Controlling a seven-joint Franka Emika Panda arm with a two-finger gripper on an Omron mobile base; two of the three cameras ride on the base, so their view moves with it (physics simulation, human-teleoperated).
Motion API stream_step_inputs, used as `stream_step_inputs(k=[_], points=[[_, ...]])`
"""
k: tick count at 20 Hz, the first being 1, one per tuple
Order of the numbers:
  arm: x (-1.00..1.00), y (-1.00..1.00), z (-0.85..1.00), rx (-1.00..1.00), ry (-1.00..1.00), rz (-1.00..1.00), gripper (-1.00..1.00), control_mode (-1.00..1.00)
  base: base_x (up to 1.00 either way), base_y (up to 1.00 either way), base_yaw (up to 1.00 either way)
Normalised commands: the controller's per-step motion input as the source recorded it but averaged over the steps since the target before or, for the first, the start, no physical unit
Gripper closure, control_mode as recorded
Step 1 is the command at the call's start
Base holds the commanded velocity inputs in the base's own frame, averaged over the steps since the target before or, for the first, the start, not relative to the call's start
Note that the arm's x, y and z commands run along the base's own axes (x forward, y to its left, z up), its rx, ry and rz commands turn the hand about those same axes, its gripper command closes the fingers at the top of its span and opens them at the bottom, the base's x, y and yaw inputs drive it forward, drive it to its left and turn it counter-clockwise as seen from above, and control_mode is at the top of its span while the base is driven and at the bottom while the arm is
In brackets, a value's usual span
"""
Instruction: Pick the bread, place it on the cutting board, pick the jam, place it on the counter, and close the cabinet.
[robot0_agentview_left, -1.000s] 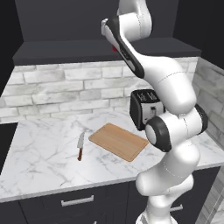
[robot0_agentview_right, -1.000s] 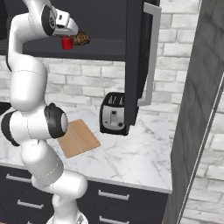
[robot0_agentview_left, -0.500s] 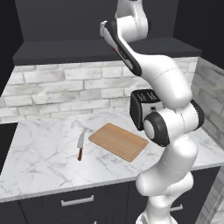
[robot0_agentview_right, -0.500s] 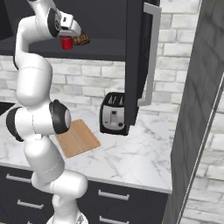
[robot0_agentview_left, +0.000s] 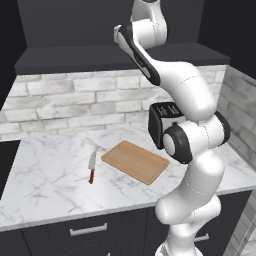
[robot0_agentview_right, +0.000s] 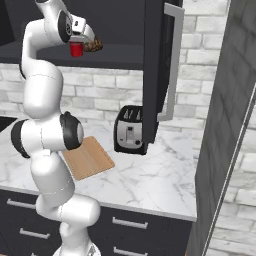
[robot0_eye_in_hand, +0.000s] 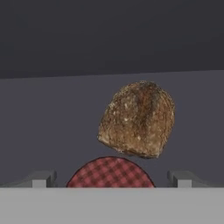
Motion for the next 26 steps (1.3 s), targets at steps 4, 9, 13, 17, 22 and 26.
stream_step_inputs(k=[4,9,13,17,22,26], points=[[0.02,0.00,-0.07,0.00,0.03,0.00,-1.00,-1.00,0.00,0.00,0.00],[0.11,0.00,-0.09,0.00,0.01,0.00,-1.00,-1.00,0.00,0.00,0.00],[0.15,0.00,-0.20,0.00,0.00,0.00,-1.00,-1.00,0.00,0.00,0.00],[0.13,0.00,-0.23,0.00,0.01,0.00,1.00,-1.00,0.00,0.00,0.00],[0.04,0.00,-0.04,0.00,0.00,0.00,1.00,-1.00,0.00,0.00,0.00],[0.00,0.00,0.00,0.00,-0.01,0.00,1.00,-1.00,0.00,0.00,0.00]])
